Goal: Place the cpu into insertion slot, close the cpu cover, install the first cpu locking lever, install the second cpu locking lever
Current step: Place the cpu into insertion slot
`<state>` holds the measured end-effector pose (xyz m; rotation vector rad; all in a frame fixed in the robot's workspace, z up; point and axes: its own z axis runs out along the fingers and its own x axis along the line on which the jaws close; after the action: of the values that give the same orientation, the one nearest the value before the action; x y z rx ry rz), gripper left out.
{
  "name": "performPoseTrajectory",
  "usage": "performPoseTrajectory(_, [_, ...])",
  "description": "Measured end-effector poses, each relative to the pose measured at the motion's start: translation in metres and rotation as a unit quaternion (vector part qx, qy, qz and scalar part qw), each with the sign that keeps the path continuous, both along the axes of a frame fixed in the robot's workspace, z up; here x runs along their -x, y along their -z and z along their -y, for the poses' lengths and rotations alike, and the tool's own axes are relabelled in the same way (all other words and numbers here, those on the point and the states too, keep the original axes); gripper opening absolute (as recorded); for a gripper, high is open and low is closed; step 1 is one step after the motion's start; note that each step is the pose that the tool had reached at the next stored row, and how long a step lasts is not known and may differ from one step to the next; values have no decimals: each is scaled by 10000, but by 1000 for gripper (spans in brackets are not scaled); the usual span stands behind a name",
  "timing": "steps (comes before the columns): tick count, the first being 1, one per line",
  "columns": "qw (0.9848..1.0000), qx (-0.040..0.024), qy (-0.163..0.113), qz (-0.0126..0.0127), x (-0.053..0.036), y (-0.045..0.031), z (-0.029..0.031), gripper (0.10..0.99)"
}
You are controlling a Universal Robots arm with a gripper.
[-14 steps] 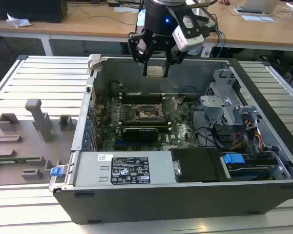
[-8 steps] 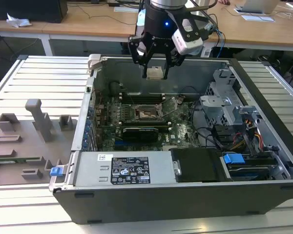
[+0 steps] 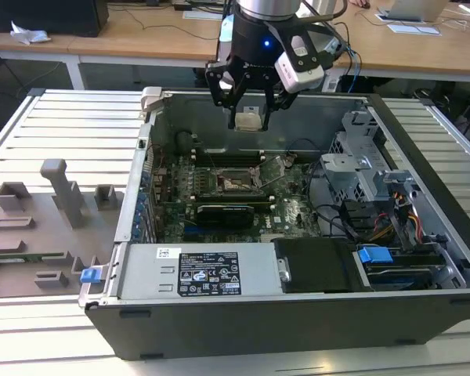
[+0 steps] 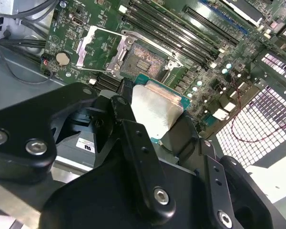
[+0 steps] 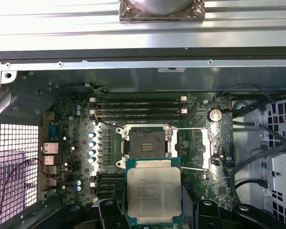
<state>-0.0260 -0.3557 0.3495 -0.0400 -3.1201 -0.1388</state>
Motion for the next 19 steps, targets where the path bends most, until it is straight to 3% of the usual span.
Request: performPoseTrajectory(19, [10000, 0, 0, 0, 0, 185, 0, 545])
